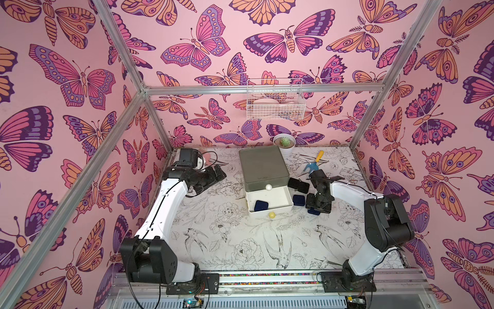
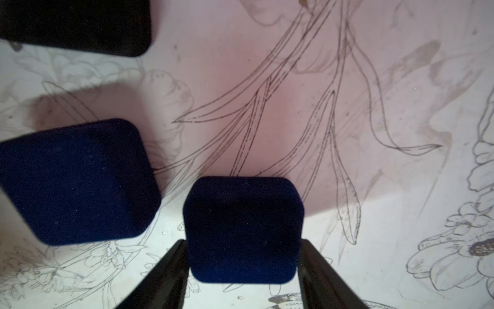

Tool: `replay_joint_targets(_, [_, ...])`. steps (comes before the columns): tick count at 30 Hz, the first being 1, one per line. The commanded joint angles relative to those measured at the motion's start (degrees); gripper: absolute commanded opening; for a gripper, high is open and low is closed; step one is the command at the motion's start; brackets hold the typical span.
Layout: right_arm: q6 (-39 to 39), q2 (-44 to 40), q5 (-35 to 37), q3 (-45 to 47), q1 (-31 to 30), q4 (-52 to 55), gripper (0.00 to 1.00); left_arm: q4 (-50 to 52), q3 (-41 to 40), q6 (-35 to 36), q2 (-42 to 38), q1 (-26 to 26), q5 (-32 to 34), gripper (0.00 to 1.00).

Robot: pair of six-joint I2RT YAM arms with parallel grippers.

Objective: Place the brooch boxes into the drawer by color
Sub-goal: Pick up the brooch box from the center of the board, then place the brooch box in the drawer.

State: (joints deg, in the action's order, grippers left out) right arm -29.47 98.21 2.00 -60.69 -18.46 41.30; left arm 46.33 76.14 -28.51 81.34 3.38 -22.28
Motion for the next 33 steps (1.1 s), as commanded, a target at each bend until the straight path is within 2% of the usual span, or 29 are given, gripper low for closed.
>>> replay_joint_targets(1, [0.6, -0.1, -0.4, 0.1, 0.3, 0.4, 0.59, 0.2, -0.2, 1.2, 0.5, -0.3, 0.2, 1.00])
replay_joint_targets(7, [2.8, -12.3, 1.8, 0.3, 0.2, -1.5, 0.57, 0.3, -0.4, 1.2, 0.4, -0.2, 0.4, 1.00])
replay_joint_targets(12, [8.1, -22.4, -0.3, -0.9, -1.9, -5.8, 0.57, 0.3, 0.0, 1.1, 0.7, -0.2, 0.4, 1.00])
replay_joint_targets(15, [8.4, -27.0, -4.0, -0.8, -3.1, -9.5, 0.57, 0.3, 0.1, 1.1, 0.6, -0.3, 0.6, 1.00])
replay_joint_targets(19, [9.2, -31.6, -11.5, 1.0, -6.1, -15.9, 0.52, 0.3, -0.3, 0.9, 0.3, -0.2, 1.0, 1.00])
replay_joint_targets(23, [10.1, -31.5, -12.0, 0.4, -12.6, -17.0, 0.52, 0.3, -0.6, 0.7, 0.4, -0.2, 1.2, 1.00])
replay_joint_targets(28, [10.7, -25.6, -9.9, -2.1, -21.6, -14.4, 0.53, 0.3, -0.4, 0.6, 0.3, -0.2, 1.3, 1.00])
replay_joint_targets(33, [7.2, -23.0, -7.9, 0.3, -23.5, -16.4, 0.53, 0.3, -0.7, 0.7, -0.3, -0.2, 1.5, 1.00])
